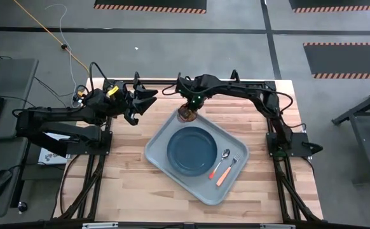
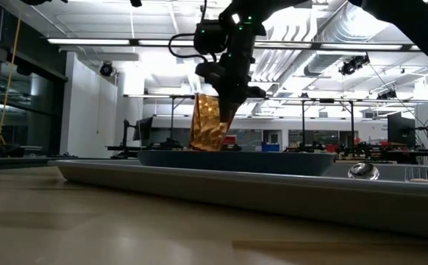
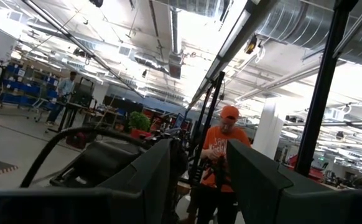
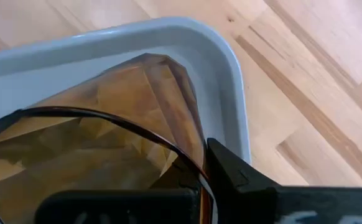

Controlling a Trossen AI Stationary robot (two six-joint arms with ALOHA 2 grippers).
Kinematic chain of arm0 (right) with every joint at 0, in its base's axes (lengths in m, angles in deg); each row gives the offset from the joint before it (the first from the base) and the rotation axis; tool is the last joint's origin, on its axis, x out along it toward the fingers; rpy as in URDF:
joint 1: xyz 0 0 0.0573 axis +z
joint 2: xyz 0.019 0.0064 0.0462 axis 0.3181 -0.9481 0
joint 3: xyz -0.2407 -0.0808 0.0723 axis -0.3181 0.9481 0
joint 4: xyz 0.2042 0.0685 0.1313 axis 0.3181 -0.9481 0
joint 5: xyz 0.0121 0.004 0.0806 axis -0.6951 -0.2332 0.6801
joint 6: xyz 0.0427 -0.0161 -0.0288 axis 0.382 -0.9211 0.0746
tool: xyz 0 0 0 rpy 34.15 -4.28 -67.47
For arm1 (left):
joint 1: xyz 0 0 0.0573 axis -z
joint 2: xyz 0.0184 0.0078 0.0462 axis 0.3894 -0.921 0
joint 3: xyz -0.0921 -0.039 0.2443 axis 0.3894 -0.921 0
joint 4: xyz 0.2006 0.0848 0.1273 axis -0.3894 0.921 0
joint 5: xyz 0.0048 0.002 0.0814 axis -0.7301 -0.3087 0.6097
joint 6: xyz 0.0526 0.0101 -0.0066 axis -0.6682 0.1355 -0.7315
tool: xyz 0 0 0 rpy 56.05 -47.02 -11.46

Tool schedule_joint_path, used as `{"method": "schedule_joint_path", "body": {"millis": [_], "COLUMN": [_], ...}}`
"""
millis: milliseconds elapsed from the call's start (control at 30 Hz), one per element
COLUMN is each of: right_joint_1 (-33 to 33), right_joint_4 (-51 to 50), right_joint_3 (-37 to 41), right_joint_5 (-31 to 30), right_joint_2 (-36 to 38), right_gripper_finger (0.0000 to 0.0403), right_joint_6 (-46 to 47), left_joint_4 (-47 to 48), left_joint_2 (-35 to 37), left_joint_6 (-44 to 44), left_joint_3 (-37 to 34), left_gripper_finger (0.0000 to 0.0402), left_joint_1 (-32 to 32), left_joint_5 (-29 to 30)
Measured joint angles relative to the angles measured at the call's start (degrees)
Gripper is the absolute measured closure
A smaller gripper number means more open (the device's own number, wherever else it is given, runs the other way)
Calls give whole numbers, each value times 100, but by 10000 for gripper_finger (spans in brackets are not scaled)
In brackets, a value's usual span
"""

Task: Pick and place plate/cup/fork/spoon on tray
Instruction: Put the yellow cup on the gray serving tray to the top left of the blue plate

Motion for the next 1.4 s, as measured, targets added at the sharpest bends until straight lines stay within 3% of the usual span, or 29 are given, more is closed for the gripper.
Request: {"method": "schedule_joint_path", "body": {"millis": [1400], "right_joint_1": [-46], "right_joint_4": [-42], "right_joint_3": [7], "right_joint_5": [190], "right_joint_2": [-259], "right_gripper_finger": [402], "right_joint_6": [743], "left_joint_4": [-251], "left_joint_2": [-1], "left_joint_6": [0], "left_joint_3": [0], "left_gripper_finger": [253], "left_joint_1": [52], "left_joint_5": [42]}}
